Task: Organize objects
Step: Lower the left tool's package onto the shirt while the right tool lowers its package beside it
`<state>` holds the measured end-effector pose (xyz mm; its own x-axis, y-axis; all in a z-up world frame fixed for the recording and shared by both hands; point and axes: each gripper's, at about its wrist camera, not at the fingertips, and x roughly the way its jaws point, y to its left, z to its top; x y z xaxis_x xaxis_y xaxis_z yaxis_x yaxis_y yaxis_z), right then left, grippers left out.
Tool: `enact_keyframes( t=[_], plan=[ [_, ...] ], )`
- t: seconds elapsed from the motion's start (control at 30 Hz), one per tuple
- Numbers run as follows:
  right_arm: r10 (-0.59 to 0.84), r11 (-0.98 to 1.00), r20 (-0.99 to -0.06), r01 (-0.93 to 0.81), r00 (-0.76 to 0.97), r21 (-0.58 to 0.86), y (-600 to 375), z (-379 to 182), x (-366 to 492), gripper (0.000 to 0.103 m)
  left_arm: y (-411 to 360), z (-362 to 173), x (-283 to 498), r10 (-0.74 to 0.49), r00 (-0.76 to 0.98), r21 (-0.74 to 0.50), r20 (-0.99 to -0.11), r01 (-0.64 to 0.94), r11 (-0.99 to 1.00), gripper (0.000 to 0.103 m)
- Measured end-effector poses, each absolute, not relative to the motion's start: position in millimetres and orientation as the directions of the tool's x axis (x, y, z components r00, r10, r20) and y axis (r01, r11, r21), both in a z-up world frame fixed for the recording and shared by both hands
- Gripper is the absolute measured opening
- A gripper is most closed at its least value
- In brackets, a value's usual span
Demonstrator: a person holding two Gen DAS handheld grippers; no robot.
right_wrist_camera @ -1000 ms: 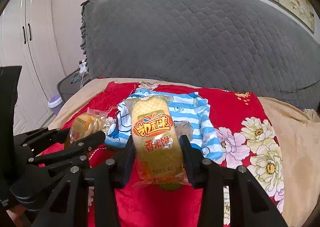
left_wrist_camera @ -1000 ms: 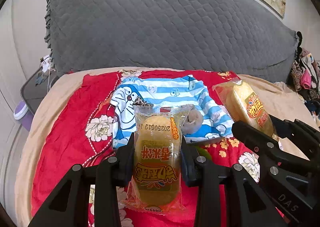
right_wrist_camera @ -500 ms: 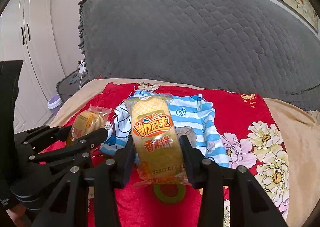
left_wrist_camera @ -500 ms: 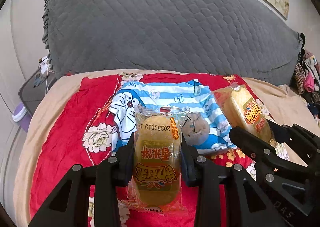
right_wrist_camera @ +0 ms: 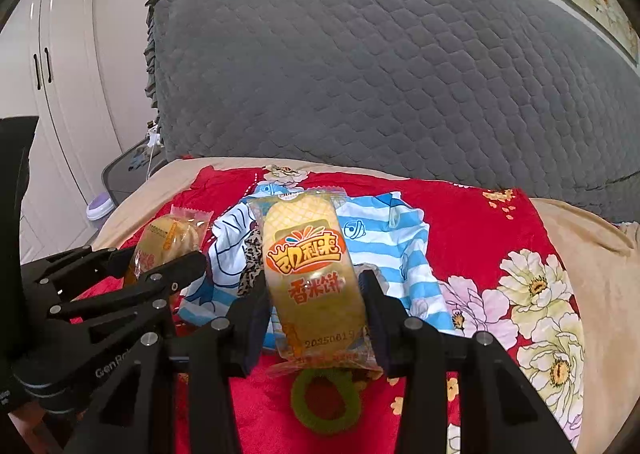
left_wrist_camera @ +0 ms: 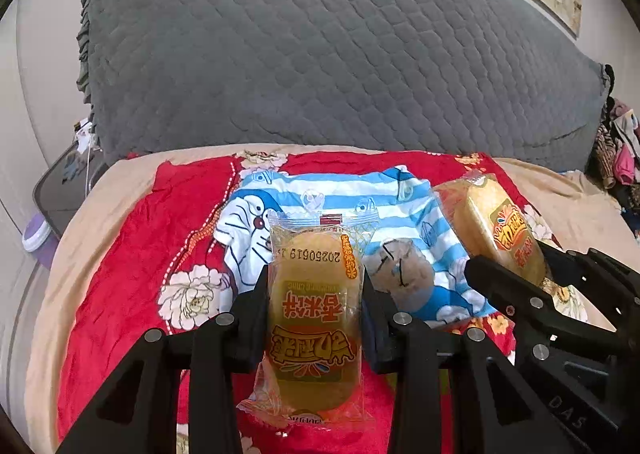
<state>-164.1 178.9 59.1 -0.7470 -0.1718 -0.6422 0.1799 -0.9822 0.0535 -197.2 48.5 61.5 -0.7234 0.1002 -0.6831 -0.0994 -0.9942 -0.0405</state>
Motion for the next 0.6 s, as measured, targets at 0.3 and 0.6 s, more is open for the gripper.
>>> enact_keyframes(
  t=[0.3, 0.6],
  plan=[
    [-0.159, -0.983, -0.645, 0.183, -0.747, 0.03, 181.3, 50.4, -188.3, 0.044, 54.4, 54.1, -223.4, 0.097, -0.728, -0.022, -0.679, -0.112, -0.993, 0.038],
    [-0.159, -0.983, -0.662, 0.181, -0.733, 0.037, 183.9, 31.1, -215.7, 0.044, 53.8, 36.7, -247.1, 0.089, -0.719, -0.033, -0.689, -0.092, -0.995, 0.038]
  ],
)
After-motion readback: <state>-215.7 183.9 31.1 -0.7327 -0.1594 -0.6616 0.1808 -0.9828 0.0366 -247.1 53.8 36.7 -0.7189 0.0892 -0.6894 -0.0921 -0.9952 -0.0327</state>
